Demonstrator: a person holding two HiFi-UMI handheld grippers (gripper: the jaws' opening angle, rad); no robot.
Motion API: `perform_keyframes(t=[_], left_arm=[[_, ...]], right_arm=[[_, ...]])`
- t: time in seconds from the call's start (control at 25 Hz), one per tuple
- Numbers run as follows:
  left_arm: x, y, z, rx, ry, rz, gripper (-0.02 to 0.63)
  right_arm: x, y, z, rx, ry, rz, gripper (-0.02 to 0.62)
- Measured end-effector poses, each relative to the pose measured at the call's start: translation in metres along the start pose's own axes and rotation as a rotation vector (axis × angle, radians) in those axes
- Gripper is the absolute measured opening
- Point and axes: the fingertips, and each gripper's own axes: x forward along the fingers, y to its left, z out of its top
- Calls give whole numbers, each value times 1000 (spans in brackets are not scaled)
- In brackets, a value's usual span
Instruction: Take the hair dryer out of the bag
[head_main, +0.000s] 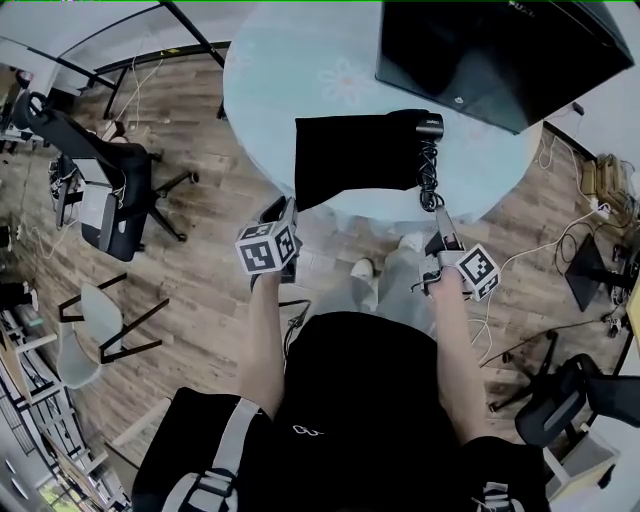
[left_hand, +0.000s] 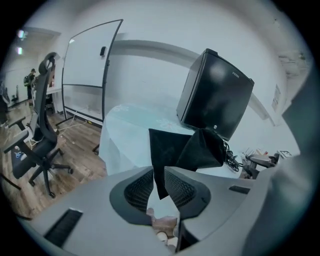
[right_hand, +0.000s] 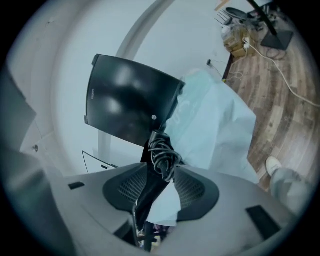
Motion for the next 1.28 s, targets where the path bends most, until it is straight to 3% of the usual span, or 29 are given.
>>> perform_keyframes(t=[0.04,0.12,0.2,0.32,0.52,0.88,1.04,1.28], left_arm=[[-5,0,4,-4,-20,11,78],[-13,-7,13,-7,-58,2,69],[-20,-19,27,5,-101,-15,0],[-26,-53,50,47,-165,-72,0],[-49,-119,90,115,-269,-222,0],[-116,-203,173,163,-532,-373,0],[-143,-220,199,159,-627,-406,0],[-151,-238,211,167,-687,-405,-2]], right_arm=[[-6,3,7,-78,1,-24,180],[-16,15,23,-331,16,-93,155],[-19,39,37,-571,10,-121,69],[-16,95,51,-739,-39,-35,6],[-20,185,44,-873,-68,165,6],[-30,294,47,-1002,-127,337,5],[-30,321,41,-1073,-151,369,5],[-28,334,39,-1177,-178,344,5]])
